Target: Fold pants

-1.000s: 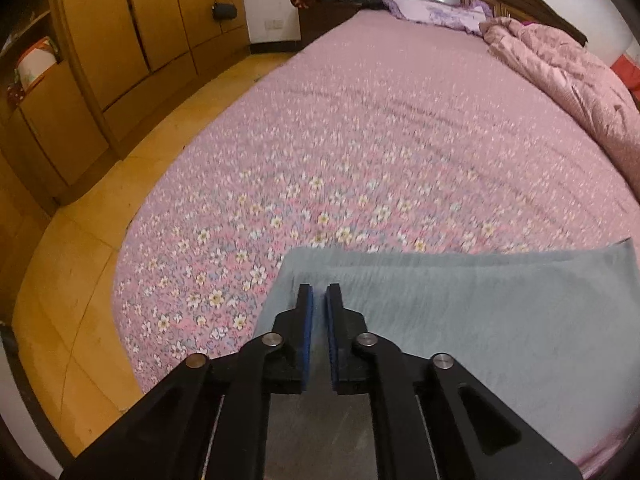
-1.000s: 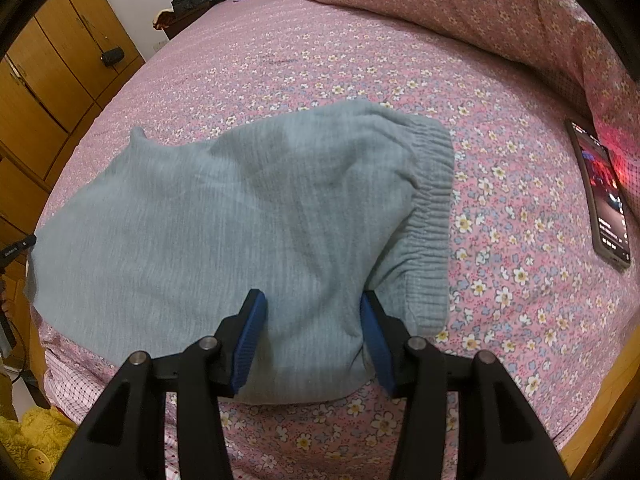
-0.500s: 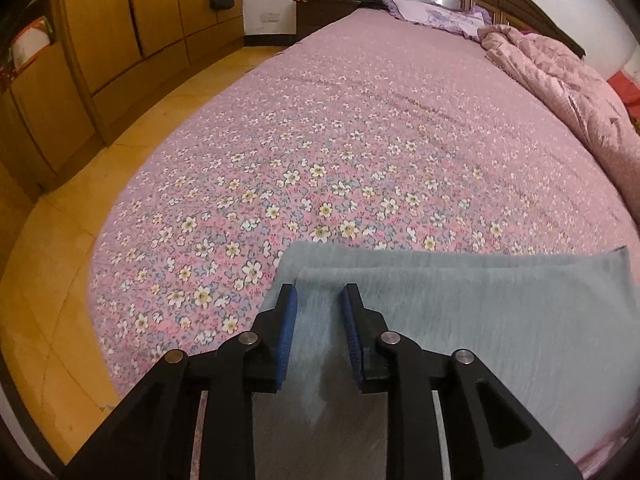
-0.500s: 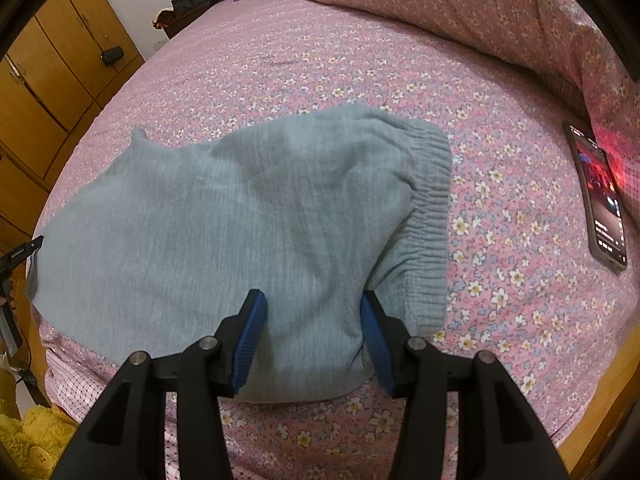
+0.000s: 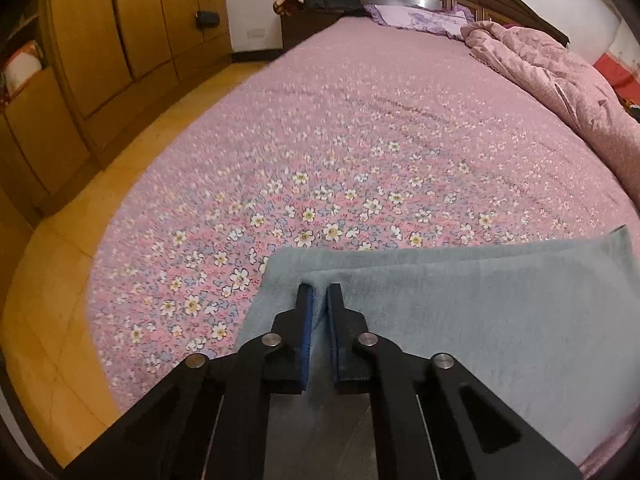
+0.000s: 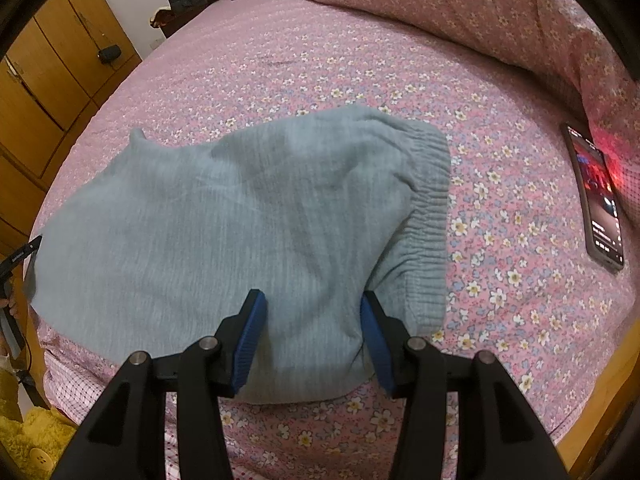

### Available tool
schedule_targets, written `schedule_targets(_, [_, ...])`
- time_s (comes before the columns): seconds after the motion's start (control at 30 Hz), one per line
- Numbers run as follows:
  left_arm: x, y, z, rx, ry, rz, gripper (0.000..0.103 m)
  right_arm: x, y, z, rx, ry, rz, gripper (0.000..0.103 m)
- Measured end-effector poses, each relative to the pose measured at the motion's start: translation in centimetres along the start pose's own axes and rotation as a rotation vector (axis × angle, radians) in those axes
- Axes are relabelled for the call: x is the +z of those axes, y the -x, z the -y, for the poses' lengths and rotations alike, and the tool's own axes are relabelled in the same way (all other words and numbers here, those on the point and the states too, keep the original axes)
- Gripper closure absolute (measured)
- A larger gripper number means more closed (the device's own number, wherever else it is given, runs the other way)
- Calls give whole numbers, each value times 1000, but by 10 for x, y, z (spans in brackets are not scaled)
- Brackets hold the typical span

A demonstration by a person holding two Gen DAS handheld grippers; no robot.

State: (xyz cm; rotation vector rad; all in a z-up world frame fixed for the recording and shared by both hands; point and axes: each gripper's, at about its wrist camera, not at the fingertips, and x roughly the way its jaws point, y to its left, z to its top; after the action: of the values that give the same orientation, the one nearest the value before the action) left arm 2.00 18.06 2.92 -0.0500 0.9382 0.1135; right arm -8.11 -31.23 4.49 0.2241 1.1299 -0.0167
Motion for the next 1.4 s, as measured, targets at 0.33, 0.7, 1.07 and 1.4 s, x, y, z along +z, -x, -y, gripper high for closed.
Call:
schedule_targets(0.33, [21, 11, -11, 15, 59, 44, 103, 15, 6, 3, -16, 1, 49, 52])
schedule_targets(0.7, [15, -15, -10, 31, 51, -24, 99, 45, -24, 13, 13, -17, 43, 54])
schedule_targets(1.07, [-6, 29, -14, 49, 91, -20, 98, 15, 9, 21, 10, 18, 60, 54])
schedule_targets(1.4, [-42, 41, 17, -25, 151, -116, 98, -11, 29, 57, 6, -108, 82, 53])
